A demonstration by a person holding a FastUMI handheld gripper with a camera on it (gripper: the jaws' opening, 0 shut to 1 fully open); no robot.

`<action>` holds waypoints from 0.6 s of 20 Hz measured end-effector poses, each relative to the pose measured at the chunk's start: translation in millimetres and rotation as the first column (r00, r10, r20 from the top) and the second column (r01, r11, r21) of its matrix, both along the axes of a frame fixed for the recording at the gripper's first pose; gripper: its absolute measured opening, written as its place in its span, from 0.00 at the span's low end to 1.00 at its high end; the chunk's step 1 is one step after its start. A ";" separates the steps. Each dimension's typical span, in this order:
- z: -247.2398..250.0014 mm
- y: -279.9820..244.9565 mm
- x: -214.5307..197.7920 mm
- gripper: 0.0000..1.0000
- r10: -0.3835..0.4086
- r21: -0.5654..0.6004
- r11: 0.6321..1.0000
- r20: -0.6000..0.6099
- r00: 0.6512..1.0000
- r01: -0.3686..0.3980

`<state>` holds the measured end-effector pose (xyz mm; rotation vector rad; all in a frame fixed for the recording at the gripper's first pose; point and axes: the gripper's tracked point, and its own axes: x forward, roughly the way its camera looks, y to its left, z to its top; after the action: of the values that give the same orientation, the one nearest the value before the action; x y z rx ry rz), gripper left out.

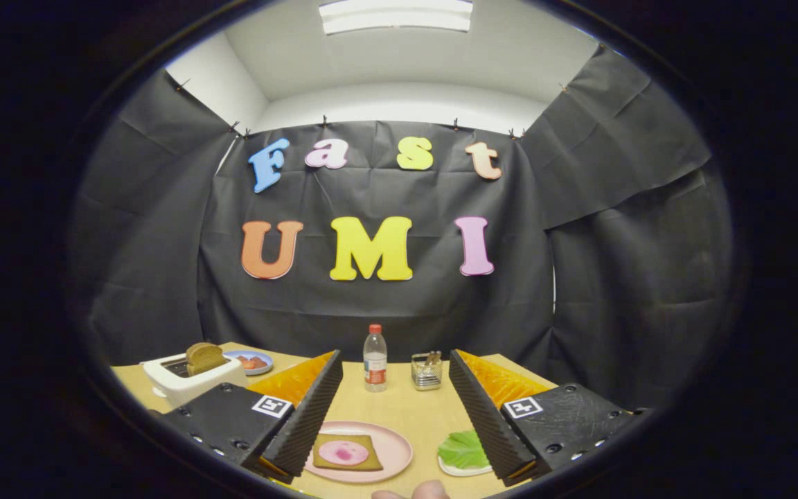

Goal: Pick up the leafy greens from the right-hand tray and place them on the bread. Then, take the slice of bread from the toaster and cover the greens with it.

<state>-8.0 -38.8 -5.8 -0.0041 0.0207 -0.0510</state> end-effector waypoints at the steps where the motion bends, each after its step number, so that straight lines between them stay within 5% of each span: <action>1: -1.2 -7.4 -0.6 0.95 -0.005 0.002 1.000 -0.008 1.000 0.005; 6: -11.9 -65.8 -3.8 0.95 -0.068 -0.024 0.997 -0.037 0.997 0.067; 12: -75.2 -139.8 7.9 0.95 -0.103 0.038 0.993 -0.213 0.972 0.113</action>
<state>-0.1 -178.6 -81.0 0.0416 0.2344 -0.1590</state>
